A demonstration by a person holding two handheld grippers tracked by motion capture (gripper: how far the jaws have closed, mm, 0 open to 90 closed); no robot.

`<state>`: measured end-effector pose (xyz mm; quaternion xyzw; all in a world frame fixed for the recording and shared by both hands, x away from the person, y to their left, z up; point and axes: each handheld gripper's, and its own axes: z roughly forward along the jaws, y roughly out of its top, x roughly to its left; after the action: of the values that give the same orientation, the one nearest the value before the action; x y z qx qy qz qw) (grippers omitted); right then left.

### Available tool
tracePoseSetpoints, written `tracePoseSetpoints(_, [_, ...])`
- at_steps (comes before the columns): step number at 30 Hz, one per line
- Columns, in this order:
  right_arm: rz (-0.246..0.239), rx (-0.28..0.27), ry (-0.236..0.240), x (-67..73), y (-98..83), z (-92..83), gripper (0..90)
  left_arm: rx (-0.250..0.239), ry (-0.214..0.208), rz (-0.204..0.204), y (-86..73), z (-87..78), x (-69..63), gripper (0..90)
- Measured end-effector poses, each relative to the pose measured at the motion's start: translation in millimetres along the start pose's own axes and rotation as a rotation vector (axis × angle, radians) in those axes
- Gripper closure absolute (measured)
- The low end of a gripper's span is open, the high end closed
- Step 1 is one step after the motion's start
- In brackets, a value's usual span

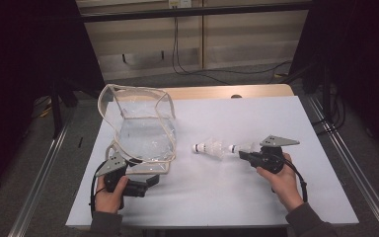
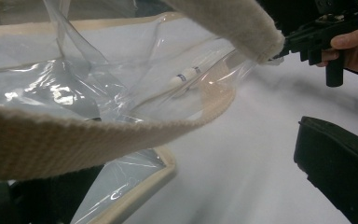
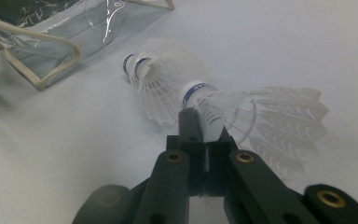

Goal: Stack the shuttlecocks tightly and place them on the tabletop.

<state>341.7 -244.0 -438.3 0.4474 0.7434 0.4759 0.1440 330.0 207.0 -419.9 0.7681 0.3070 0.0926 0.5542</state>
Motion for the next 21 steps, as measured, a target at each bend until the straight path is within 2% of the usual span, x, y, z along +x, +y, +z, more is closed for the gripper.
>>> tracePoseSetpoints(21, [0.004, -0.006, 0.003, 0.9, 4.2, 6.0, 89.4, 0.001, 0.004, 0.002, -0.1, -0.4, 0.3, 2.1])
